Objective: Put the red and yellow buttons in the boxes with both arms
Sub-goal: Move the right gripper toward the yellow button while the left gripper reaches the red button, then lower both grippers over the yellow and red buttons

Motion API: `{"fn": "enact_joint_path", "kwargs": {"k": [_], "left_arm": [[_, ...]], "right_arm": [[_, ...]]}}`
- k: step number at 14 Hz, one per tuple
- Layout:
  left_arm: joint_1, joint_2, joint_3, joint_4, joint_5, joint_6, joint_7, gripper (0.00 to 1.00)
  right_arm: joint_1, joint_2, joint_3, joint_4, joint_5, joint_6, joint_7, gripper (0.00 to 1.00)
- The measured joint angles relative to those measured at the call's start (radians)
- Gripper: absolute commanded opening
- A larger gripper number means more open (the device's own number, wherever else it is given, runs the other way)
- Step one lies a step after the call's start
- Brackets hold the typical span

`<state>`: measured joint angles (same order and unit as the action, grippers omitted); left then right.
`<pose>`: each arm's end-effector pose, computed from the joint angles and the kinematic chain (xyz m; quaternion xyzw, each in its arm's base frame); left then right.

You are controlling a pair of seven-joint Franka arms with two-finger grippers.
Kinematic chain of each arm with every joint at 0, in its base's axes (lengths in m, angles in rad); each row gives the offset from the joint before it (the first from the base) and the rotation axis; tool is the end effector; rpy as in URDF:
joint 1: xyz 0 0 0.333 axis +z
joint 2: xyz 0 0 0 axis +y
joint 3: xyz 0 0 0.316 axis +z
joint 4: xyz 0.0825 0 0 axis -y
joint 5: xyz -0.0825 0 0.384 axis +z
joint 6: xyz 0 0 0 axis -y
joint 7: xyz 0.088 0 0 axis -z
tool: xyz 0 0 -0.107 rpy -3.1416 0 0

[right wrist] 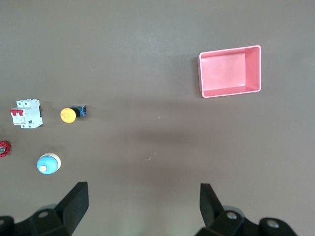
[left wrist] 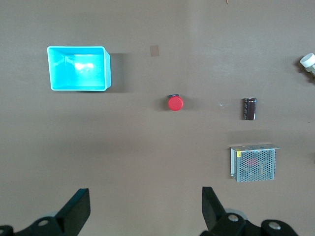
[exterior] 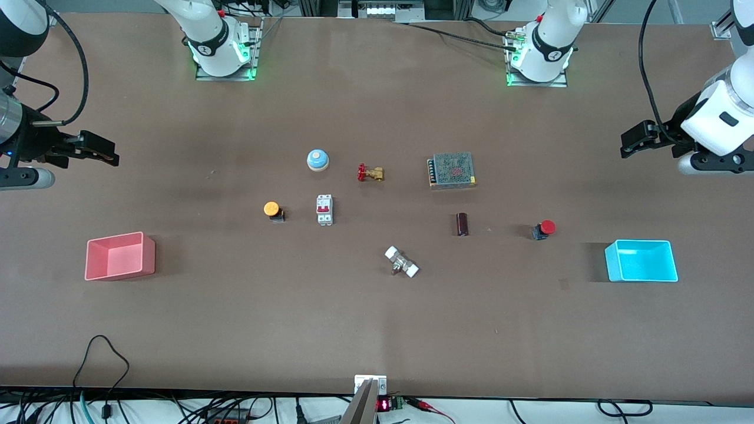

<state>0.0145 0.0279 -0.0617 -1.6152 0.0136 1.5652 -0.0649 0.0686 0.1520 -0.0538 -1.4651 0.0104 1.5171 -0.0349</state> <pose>0.5591 -0.0245 0.5876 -0.9992 -0.0086 0.0385 0.0081 0.5935 0.0123 0.5824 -0.9984 -0.0249 0.0499 0.0016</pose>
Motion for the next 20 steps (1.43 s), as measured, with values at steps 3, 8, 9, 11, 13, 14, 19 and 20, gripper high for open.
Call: {"fn": "enact_joint_path", "kwargs": {"k": [3, 8, 9, 11, 13, 14, 19, 20], "left_arm": [[-0.002, 0.000, 0.000, 0.000, 0.000, 0.000, 0.000, 1.00], [-0.005, 0.000, 0.000, 0.000, 0.000, 0.000, 0.000, 1.00], [-0.005, 0.000, 0.000, 0.000, 0.000, 0.000, 0.000, 1.00], [-0.008, 0.003, 0.000, -0.001, 0.000, -0.004, 0.000, 1.00], [-0.012, 0.019, 0.000, -0.002, -0.005, -0.008, 0.000, 1.00], [-0.015, 0.036, 0.000, -0.002, -0.015, -0.007, 0.000, 1.00], [-0.040, 0.243, 0.000, 0.001, -0.026, 0.088, -0.007, 1.00], [-0.039, 0.284, 0.002, 0.000, -0.026, 0.123, -0.008, 1.00]], "right_arm": [[0.000, 0.000, 0.000, 0.000, 0.000, 0.000, 0.000, 1.00], [0.000, 0.009, 0.000, -0.001, 0.005, 0.001, -0.001, 1.00], [0.002, 0.016, 0.001, -0.001, 0.005, 0.001, -0.002, 1.00], [0.009, 0.031, 0.004, -0.004, 0.006, 0.000, -0.003, 1.00], [0.026, 0.043, 0.008, -0.031, 0.011, 0.016, -0.003, 1.00], [0.037, 0.044, 0.010, -0.052, 0.013, 0.048, -0.003, 1.00], [0.099, 0.038, 0.013, -0.195, 0.014, 0.240, 0.007, 1.00], [0.116, 0.033, 0.014, -0.239, 0.015, 0.295, 0.021, 1.00]]}}
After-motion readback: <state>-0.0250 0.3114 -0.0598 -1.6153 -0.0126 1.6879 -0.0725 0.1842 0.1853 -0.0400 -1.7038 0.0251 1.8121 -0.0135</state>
